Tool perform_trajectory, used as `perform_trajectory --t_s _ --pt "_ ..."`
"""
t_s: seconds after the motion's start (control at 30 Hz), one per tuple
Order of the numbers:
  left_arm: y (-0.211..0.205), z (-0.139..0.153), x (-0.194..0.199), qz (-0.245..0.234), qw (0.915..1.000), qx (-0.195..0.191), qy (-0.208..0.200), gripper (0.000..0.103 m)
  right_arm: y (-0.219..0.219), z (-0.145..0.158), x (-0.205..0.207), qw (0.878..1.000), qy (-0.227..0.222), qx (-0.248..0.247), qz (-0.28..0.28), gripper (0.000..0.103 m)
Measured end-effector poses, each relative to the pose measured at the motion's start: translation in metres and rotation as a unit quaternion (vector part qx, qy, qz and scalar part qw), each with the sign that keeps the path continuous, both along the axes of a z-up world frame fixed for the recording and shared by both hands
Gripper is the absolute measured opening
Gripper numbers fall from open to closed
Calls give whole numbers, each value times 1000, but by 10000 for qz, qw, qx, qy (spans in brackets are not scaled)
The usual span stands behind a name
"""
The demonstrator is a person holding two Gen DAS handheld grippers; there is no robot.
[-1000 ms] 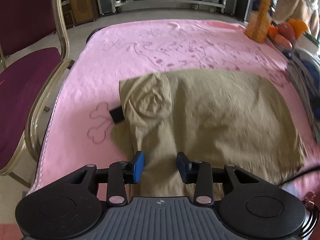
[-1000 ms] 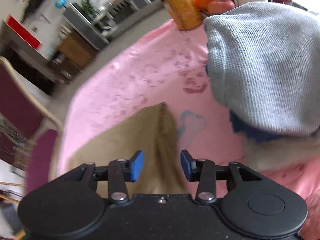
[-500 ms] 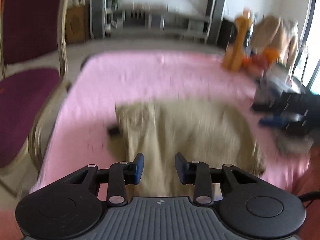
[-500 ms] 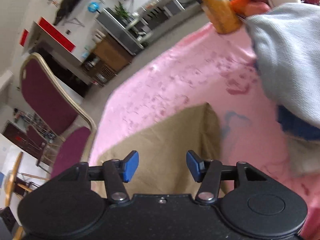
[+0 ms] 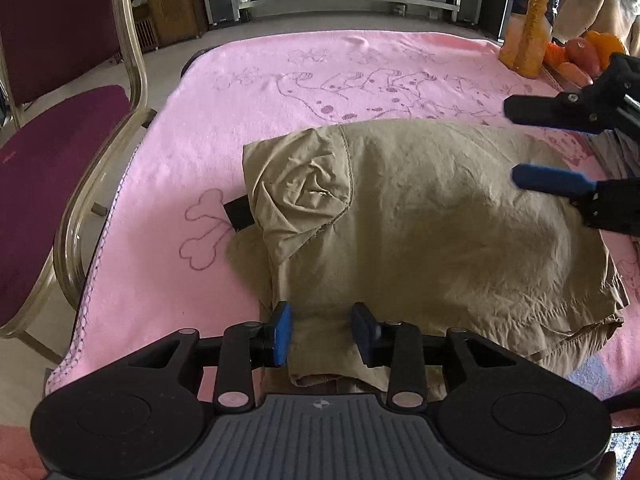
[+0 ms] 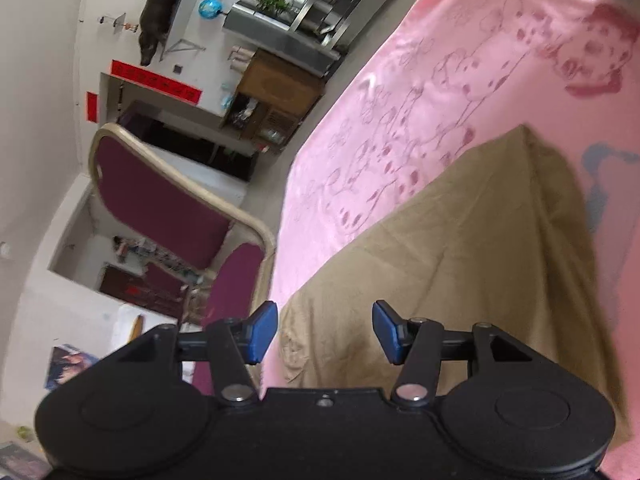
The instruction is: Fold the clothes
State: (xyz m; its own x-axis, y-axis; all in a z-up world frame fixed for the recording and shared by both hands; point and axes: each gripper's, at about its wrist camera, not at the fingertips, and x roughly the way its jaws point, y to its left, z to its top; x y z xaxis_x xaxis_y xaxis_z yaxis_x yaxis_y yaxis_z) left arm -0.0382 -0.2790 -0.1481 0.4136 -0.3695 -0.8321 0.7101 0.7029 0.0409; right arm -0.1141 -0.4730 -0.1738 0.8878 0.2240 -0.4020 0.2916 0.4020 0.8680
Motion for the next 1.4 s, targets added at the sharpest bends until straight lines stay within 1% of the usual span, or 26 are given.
perform_trajectory --t_s 0.07,0.1,0.13,0.17,0.2,0.23,0.3,0.4,0.43,0.47,0.5,0.53,0.57,0.6,0.63,0.67,0.73,0.8,0.93,1.03,1.13,1.2,1.23,1.27,1.3,1.4 --pt "1 -1 2 8 10000 -20 30 36 4 -9 4 9998 119 -54 163 51" --pt "1 -2 2 4 10000 -20 22 36 6 -12 6 9993 253 -208 189 45" --pt "1 -2 1 -5 10000 -12 -1 37 6 -14 6 9977 501 -449 122 26" --pt "2 -3 2 14 10000 -6 -4 40 5 -17 6 9952 778 -600 26 0" --pt "3 -4 3 43 10000 -1 2 45 2 -19 2 9927 991 -678 -116 0" --pt "4 -4 4 71 10000 5 9 47 -1 -19 -5 9909 1125 -663 -315 0" --pt "9 -5 10 171 9997 -77 185 51 -7 -16 -21 9844 1429 -718 -738 0" --pt "16 -5 16 310 9981 -220 478 52 -12 -7 -50 9694 1912 -968 -1199 0" --pt "17 -5 15 310 9981 -231 477 52 -12 -6 -59 9636 2095 -1016 -1313 1" --pt "18 -4 12 279 9985 -214 418 52 -10 -3 -67 9554 2316 -1140 -1435 8" --pt "17 -3 8 220 9991 -170 308 52 -7 0 -74 9467 2512 -1304 -1538 11" --pt "18 -1 3 163 9996 -130 175 52 -6 3 -81 9427 2577 -1396 -1594 12" --pt "20 3 -3 114 9998 -139 15 49 -4 5 -88 9434 2537 -1371 -1639 15" --pt "23 7 -9 65 9997 -165 -155 40 -3 8 -94 9462 2439 -1307 -1675 15" --pt "25 12 -15 17 9993 -190 -325 38 -1 12 -98 9492 2326 -1281 -1691 18" --pt "26 13 -18 0 9990 -218 -385 35 3 16 -102 9520 2191 -1294 -1700 21" --pt "27 14 -19 -12 9987 -276 -423 34 8 22 -105 9590 1869 -1355 -1643 24" --pt "28 15 -21 -23 9984 -333 -462 28 14 28 -103 9674 1510 -1388 -1485 27" --pt "29 17 -25 -46 9975 -448 -540 25 27 33 -86 9814 870 -1486 -847 32" --pt "29 16 -26 -47 9974 -478 -541 23 36 30 -69 9876 612 -1425 -234 32" --pt "29 9 -20 2 9988 -335 -365 28 42 21 -54 9881 722 -1345 169 32" --pt "28 4 -16 35 9994 -240 -248 32 45 11 -49 9841 1144 -1338 247 32" --pt "28 1 -15 52 9996 -192 -189 32 46 6 -49 9793 1439 -1405 245 28" --pt "28 -1 -13 68 9998 -145 -130 32 45 2 -50 9756 1639 -1440 235 16" --pt "28 -2 -13 55 9998 -108 -138 33 43 1 -52 9744 1735 -1417 191 12" --pt "28 -3 -18 6 9997 -28 -228 35 33 3 -63 9733 1895 -1297 -9 8"
